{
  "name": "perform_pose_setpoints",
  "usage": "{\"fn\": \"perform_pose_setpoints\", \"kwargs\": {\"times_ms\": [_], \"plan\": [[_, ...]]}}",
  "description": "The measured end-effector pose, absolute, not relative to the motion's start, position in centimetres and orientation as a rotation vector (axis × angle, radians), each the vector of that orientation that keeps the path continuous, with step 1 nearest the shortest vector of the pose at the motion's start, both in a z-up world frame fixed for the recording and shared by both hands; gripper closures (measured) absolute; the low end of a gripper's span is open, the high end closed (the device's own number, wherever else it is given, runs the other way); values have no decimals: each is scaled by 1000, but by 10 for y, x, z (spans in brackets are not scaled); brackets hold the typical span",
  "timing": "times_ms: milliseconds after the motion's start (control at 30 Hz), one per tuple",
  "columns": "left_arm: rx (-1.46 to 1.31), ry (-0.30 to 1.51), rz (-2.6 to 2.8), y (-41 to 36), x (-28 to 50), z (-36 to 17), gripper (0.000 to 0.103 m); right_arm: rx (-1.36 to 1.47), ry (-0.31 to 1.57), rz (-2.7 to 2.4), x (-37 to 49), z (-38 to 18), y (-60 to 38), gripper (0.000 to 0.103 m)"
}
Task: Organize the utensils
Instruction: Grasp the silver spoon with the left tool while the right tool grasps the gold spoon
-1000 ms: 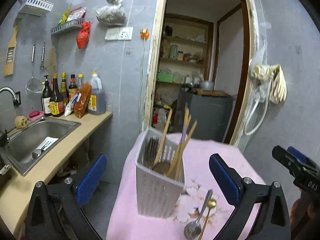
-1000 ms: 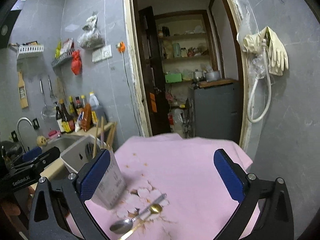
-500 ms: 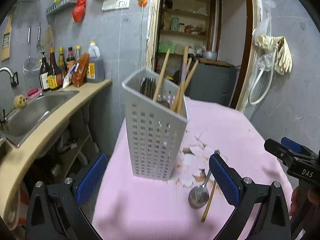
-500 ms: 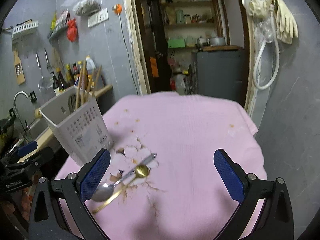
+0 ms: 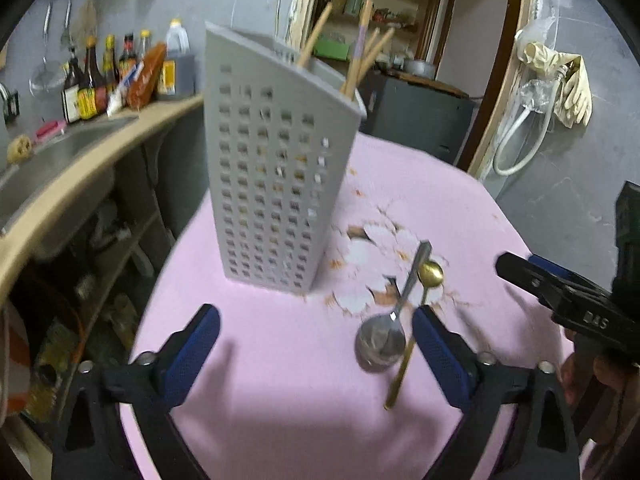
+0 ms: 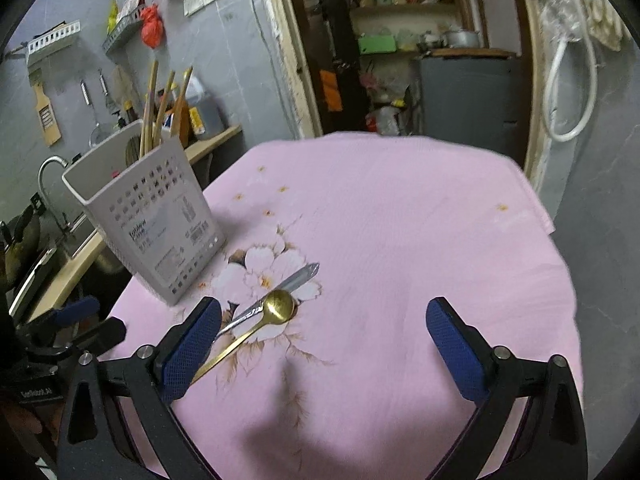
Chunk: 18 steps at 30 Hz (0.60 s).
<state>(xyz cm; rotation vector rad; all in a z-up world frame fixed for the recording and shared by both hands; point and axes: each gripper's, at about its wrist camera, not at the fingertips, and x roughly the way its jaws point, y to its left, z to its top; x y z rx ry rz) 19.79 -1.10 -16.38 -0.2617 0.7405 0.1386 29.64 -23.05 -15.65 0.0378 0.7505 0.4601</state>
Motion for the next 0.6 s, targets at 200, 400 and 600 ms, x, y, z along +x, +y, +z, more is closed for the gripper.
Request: {"fn": "perform_pose_setpoints", "kwargs": {"times_ms": [200,400,600], "plan": [[-316,821,94,-20,200,-179,33,22,815,520,309,-176,-219,34],[-369,863,77,-28,205,-190,49,31,868,556,317,-189,-210,51],[-428,862,101,-28,215,-194,63,23,900,582,319,-196,-201,57]]}}
